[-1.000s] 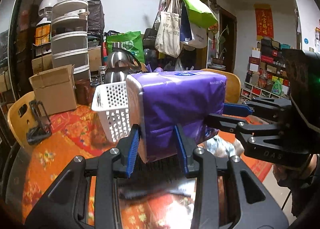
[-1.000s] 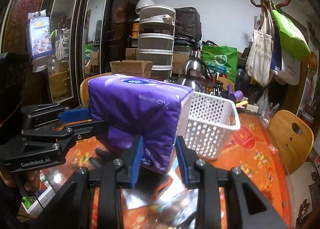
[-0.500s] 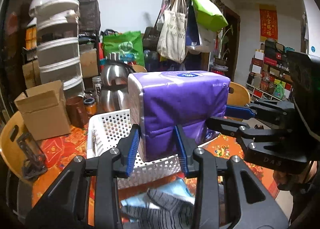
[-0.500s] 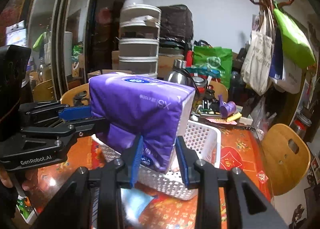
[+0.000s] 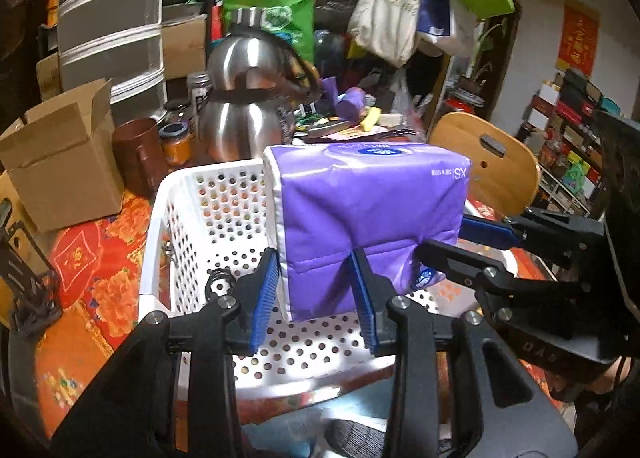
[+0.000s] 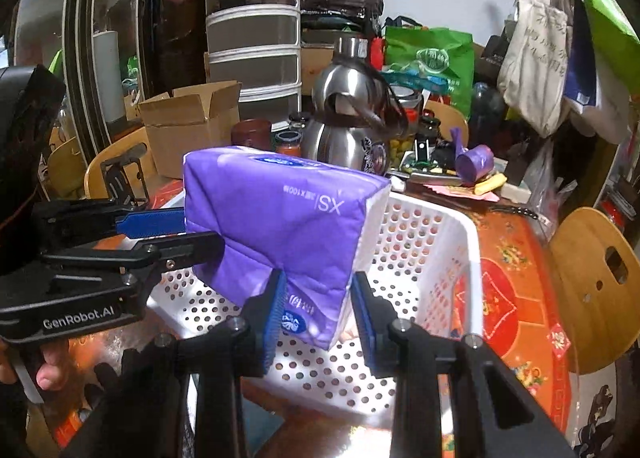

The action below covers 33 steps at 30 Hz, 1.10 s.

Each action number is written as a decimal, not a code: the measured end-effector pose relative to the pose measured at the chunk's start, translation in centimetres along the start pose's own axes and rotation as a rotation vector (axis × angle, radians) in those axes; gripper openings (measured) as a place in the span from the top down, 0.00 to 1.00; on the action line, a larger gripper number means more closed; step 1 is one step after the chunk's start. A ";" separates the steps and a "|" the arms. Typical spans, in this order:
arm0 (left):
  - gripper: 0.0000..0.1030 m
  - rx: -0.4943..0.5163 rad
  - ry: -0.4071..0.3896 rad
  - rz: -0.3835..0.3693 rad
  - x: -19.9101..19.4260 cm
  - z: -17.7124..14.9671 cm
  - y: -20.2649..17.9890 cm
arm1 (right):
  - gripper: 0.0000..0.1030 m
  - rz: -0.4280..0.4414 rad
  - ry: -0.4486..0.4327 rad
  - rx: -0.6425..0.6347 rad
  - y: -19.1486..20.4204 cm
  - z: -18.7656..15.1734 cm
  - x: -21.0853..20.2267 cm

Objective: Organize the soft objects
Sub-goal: 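Lift the purple tissue pack into the white basket and release it, then grasp the grey knit glove with the right gripper while the left grips it too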

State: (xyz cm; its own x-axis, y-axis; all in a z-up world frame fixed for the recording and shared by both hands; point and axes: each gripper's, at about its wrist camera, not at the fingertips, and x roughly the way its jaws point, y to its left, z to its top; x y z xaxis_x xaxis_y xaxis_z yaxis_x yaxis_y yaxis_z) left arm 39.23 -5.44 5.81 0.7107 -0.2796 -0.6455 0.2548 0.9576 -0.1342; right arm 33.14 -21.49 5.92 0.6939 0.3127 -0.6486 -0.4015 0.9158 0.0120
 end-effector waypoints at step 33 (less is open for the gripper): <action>0.15 -0.072 -0.029 0.007 -3.9 -2.9 1.7 | 0.28 -0.069 -0.039 0.104 -1.9 -2.7 -2.4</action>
State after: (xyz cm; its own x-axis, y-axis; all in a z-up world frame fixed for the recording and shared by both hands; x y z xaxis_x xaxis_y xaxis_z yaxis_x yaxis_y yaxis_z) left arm 34.98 -2.54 5.88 0.7310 -0.2740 -0.6250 0.2027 0.9617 -0.1846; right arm 30.60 -24.62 5.34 0.7413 0.2554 -0.6207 -0.2890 0.9561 0.0482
